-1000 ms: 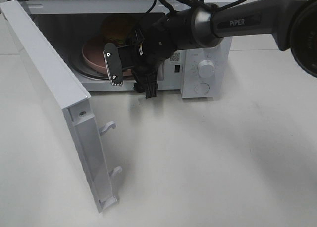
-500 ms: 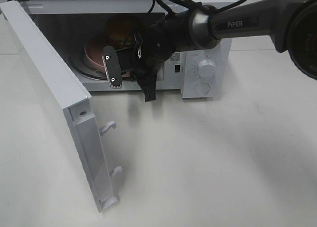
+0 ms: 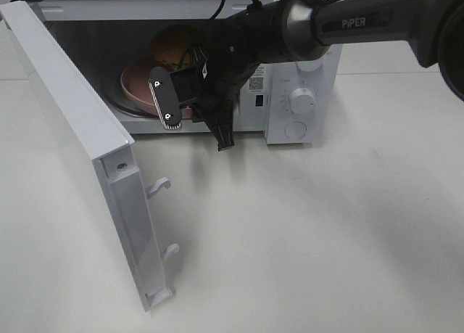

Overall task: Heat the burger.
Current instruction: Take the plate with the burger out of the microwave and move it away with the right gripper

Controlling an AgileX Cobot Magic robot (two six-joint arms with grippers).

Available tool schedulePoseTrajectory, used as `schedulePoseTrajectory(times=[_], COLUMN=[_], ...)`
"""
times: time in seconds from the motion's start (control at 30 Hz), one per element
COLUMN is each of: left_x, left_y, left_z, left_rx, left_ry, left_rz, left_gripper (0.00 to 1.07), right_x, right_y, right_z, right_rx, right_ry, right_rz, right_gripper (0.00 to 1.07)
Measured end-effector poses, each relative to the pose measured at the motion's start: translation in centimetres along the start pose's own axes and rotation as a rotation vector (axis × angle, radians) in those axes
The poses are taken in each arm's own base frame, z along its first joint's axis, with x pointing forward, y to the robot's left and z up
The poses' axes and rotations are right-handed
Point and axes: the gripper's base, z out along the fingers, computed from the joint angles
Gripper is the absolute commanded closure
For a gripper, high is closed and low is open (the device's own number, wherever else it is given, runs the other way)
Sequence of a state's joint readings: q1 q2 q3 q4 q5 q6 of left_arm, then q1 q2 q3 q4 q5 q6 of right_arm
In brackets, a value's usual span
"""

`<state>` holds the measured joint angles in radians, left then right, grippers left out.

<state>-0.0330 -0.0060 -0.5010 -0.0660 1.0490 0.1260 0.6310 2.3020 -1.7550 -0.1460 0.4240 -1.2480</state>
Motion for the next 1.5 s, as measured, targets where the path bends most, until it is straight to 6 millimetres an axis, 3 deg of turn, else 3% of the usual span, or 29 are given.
schedulePoseTrajectory(times=[0.47,0.97,1.5], left_x=[0.0,0.0,0.0], left_y=[0.0,0.0,0.0], left_z=[0.0,0.0,0.0], left_rx=[0.0,0.0,0.0], left_ry=[0.0,0.0,0.0], left_rz=[0.0,0.0,0.0], left_gripper=[0.07,0.07,0.07], right_x=[0.1,0.5,0.8], right_y=[0.6,3.1,5.3], right_z=[-2.5,-6.1,-8.5], right_rx=[-0.082,0.023,0.01], right_ry=[0.011,-0.03,-0.068], right_rz=[-0.144,-0.329,-0.402], right_gripper=[1.07,1.07,1.07])
